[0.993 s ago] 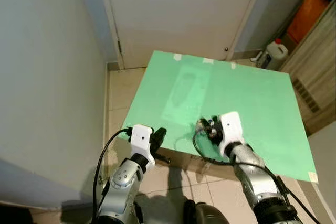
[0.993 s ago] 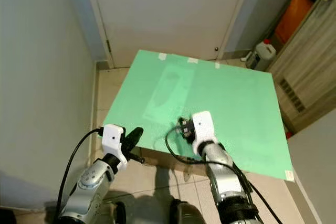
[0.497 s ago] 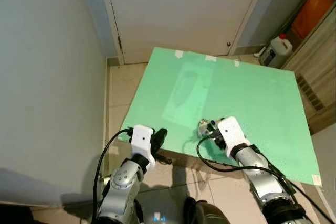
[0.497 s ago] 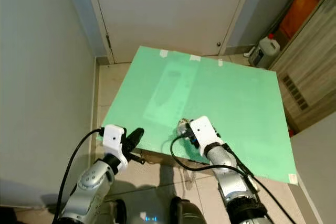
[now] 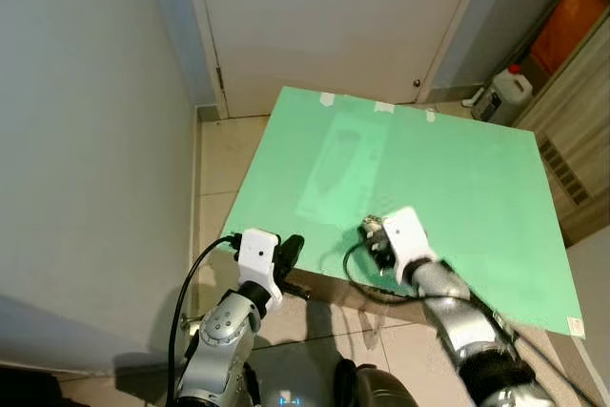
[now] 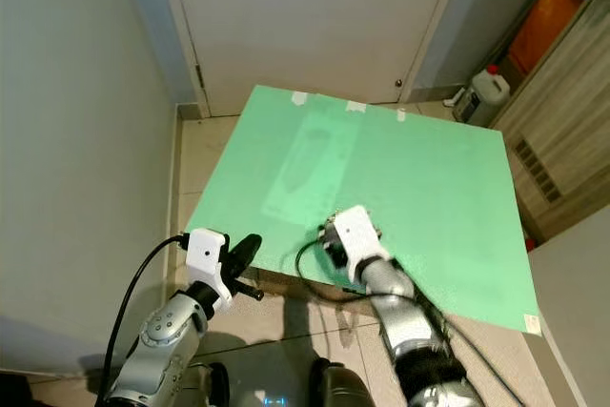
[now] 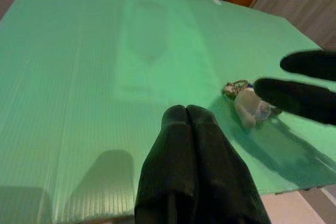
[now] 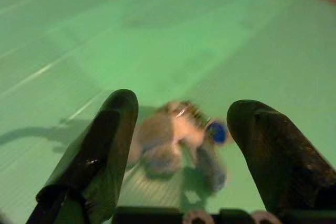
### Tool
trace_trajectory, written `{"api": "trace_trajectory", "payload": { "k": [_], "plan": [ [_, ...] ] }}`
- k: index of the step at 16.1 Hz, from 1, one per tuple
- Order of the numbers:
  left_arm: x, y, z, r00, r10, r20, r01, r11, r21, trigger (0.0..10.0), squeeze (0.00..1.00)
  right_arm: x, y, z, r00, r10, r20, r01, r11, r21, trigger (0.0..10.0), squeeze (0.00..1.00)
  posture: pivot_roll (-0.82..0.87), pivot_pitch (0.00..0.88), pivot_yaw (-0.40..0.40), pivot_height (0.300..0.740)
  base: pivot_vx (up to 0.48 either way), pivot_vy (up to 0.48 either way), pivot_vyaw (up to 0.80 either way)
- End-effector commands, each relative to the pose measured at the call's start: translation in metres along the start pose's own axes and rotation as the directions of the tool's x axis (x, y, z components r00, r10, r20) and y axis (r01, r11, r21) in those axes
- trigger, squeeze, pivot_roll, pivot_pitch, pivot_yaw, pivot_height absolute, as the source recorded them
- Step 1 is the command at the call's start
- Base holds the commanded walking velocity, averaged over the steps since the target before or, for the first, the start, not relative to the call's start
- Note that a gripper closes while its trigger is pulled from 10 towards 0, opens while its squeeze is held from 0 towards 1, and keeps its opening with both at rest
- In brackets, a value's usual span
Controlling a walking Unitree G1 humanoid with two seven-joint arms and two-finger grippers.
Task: Hang keys on a hook
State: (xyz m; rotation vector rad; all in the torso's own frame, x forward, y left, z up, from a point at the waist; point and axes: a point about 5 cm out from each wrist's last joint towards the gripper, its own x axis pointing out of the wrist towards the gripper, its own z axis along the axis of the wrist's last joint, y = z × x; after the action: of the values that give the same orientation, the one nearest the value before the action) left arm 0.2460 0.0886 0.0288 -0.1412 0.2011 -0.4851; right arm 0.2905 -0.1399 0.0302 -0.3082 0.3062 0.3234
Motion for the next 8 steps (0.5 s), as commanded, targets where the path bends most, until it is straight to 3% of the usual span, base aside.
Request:
{"api": "trace_trajectory", "payload": {
  "k": [1, 4, 6, 8],
  "plan": [
    [0.0, -0.007, -0.003, 1.0, -0.022, -0.009, 0.021, 1.0, -0.018, 10.0, 0.0, -0.003, -0.001, -0.014, 0.998, 0.003, -0.067, -0.006, 0.999, -0.043, 10.0, 0.0, 0.07, 0.162, -0.033, 0.74, 0.0, 0.0, 0.0],
    [0.001, -0.007, -0.002, 1.0, -0.021, -0.008, 0.021, 1.0, -0.019, 10.0, 0.0, -0.002, 0.009, -0.022, 0.993, 0.037, -0.114, -0.039, 0.999, -0.013, 10.0, 0.0, 0.07, 0.16, -0.031, 0.74, 0.0, 0.0, 0.0],
    [0.001, -0.008, -0.002, 1.0, -0.024, -0.006, 0.024, 1.0, -0.02, 10.0, 0.0, 0.003, 0.009, -0.018, 0.994, -0.001, -0.111, 0.004, 1.0, 0.023, 10.0, 0.0, 0.07, 0.162, -0.032, 0.74, 0.0, 0.0, 0.0],
    [0.001, -0.009, -0.001, 1.0, -0.025, -0.005, 0.025, 0.999, -0.021, 10.0, 0.0, 0.007, 0.006, -0.004, 0.999, -0.013, -0.047, 0.019, 0.991, 0.134, 10.0, 0.0, 0.07, 0.164, -0.032, 0.74, 0.0, 0.0, 0.0]
  ]
}}
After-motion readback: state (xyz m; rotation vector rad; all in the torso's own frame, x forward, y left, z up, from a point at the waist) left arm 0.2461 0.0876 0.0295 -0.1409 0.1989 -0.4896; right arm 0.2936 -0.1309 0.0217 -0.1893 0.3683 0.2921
